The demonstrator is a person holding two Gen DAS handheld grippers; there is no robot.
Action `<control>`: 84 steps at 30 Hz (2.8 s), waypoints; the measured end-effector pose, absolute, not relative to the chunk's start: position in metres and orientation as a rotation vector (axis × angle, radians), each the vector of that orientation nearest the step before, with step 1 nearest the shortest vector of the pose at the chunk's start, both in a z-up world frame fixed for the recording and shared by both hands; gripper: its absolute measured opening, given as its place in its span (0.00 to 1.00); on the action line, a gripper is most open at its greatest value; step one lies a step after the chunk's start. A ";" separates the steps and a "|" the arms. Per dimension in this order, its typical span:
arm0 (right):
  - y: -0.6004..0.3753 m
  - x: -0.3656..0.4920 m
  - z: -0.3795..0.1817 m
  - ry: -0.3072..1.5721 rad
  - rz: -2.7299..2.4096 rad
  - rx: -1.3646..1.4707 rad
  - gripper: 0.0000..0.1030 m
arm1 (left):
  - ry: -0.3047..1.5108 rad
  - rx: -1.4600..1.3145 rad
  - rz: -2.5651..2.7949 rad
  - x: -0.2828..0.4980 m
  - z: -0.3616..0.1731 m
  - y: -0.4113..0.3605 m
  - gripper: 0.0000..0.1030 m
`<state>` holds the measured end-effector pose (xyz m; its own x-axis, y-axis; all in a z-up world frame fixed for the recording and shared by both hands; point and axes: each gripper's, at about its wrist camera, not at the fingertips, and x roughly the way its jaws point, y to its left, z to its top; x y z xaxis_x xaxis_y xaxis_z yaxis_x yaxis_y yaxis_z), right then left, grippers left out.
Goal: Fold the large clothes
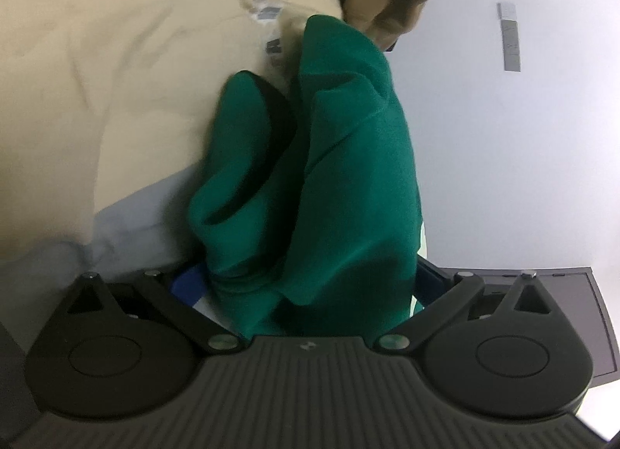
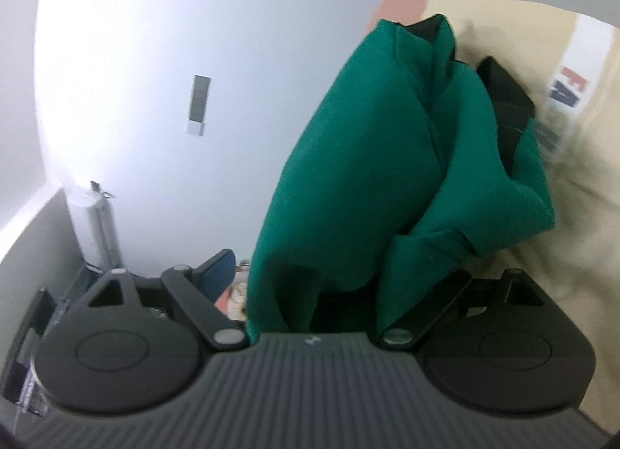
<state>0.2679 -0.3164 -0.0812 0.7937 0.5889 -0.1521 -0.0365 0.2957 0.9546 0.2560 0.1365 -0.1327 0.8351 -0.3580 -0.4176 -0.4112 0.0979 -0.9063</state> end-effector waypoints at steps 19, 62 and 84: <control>-0.301 0.305 -0.110 0.637 0.264 1.113 0.89 | 0.481 -1.498 0.156 0.254 -0.134 0.134 0.73; -0.511 0.215 0.072 0.289 0.335 0.717 0.41 | 0.516 -1.058 -0.311 0.289 0.067 -0.131 0.44; -0.559 0.238 -0.081 0.385 0.216 0.817 0.42 | 0.598 -1.017 -0.393 0.355 -0.072 -0.184 0.47</control>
<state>0.2382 -0.5587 -0.0811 0.9093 0.3324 -0.2505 -0.0394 0.6680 0.7431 0.3550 -0.1843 -0.0716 0.7752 -0.5661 -0.2802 0.0321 0.4783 -0.8776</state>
